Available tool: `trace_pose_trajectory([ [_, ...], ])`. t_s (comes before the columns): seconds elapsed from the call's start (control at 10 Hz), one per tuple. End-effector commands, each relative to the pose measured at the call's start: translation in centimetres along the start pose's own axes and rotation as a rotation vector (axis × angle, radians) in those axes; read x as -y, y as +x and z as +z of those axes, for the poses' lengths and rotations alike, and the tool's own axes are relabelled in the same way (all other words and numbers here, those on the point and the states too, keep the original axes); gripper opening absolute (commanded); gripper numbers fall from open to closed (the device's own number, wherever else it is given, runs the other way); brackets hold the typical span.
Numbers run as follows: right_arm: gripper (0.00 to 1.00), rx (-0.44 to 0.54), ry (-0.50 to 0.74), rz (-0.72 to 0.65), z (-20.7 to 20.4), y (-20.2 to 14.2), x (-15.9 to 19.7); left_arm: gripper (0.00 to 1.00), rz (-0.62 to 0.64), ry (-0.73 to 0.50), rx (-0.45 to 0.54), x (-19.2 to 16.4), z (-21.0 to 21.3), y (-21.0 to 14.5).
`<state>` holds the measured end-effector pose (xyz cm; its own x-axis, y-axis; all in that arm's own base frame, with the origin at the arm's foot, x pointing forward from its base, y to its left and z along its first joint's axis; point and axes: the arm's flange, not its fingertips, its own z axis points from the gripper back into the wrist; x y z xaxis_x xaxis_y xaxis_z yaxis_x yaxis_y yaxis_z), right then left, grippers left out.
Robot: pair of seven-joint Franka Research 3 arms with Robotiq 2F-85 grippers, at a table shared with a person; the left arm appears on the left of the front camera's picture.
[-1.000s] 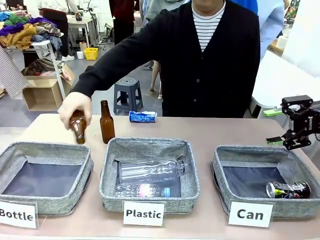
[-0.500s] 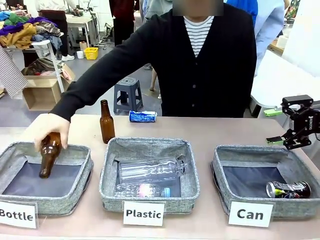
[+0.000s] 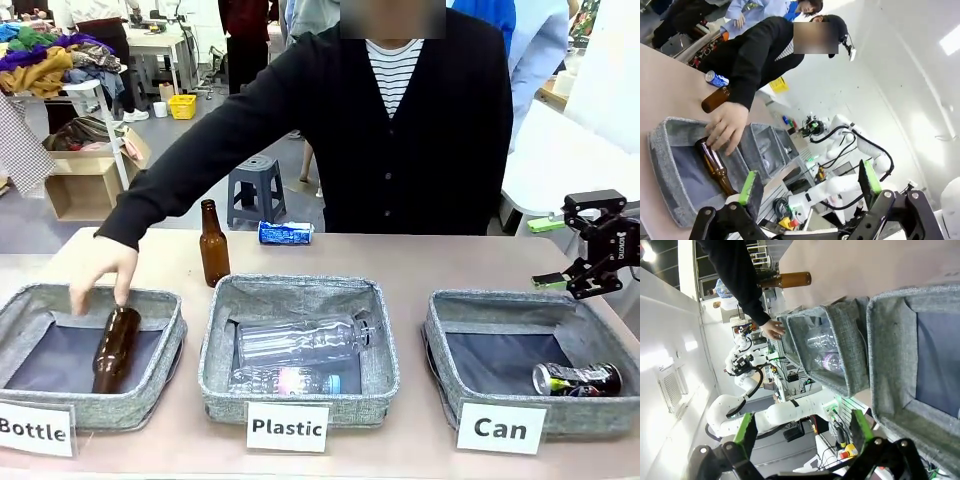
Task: Sort the can waste into the basket.
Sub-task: Pick up the can waste from the table and place it in the right Fabric basket.
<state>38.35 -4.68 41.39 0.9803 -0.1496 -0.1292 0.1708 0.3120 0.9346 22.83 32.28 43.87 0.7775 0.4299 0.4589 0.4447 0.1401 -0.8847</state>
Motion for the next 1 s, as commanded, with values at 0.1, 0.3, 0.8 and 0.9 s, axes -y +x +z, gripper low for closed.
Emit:
trace_pose_trajectory([
  [0.1, 1.0, 0.002, -0.002, 0.009, 0.0, 0.0, -0.2, 1.0, -0.036, 0.069, -0.107, 2.0, -2.9, 1.0],
  [0.3, 1.0, 0.002, -0.002, 0.009, 0.0, 0.0, -0.2, 1.0, -0.07, 0.152, -0.249, 3.7, -8.2, 2.8],
  [0.8, 1.0, 0.002, -0.002, 0.009, 0.0, 0.0, -0.2, 1.0, -0.126, 0.458, -0.783, 4.2, -32.0, 9.5],
  [0.9, 1.0, 0.002, -0.002, 0.009, 0.0, 0.0, -0.2, 1.0, -0.129, 0.494, -0.832, 3.8, -35.9, 10.0],
])
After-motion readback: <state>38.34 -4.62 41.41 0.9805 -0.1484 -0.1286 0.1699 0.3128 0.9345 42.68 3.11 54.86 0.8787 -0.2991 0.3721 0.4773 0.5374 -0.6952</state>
